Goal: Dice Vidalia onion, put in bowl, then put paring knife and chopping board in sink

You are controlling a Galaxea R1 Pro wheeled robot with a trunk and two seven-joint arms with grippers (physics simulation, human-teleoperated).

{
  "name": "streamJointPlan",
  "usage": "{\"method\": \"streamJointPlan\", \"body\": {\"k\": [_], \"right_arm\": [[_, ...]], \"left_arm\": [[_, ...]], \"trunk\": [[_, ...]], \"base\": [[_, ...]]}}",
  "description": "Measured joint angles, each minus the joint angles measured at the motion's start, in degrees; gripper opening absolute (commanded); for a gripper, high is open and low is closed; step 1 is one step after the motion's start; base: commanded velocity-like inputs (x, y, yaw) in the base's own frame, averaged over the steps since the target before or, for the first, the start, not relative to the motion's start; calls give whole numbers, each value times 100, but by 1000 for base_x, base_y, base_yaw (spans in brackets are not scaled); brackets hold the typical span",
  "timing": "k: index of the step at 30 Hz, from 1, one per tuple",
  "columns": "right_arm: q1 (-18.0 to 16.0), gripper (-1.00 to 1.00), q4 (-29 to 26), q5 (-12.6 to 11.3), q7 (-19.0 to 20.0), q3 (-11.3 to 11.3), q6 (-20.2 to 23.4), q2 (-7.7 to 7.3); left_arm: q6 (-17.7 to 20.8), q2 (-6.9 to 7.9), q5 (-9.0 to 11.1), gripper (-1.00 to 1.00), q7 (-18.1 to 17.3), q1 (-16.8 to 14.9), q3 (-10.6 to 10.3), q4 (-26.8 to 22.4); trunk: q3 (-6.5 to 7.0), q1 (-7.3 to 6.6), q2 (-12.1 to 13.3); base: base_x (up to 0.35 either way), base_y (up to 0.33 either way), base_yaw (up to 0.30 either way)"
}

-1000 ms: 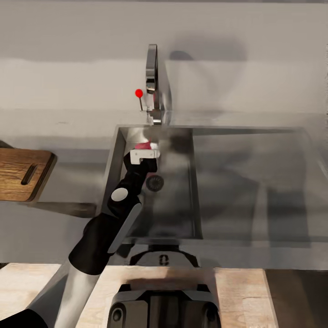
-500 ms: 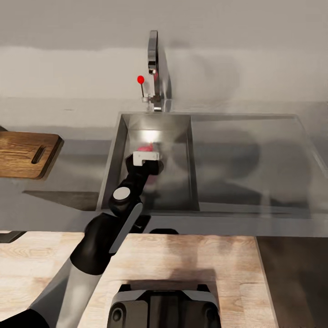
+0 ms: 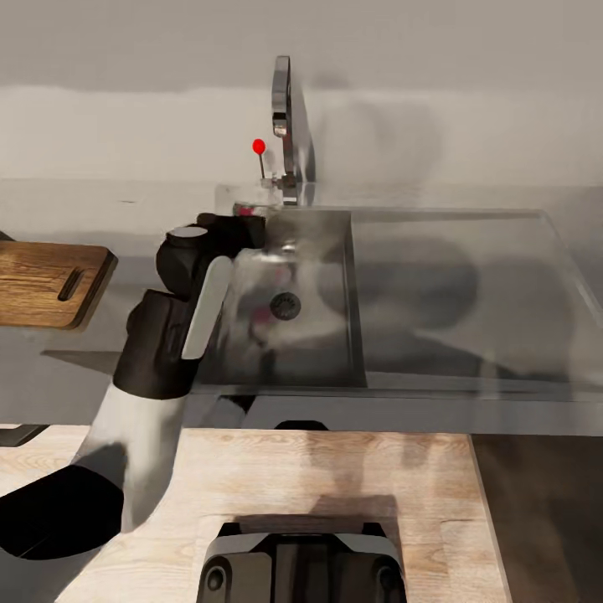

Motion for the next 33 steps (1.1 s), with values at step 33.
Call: {"method": "streamJointPlan", "body": {"k": [33], "right_arm": [[-1,100,5,9,-1,12,1,-21]], "left_arm": [[310,350,511,-100,-705,-421,1028,1]], "trunk": [[-1,0,0]], "base": [[0,106,0]]}}
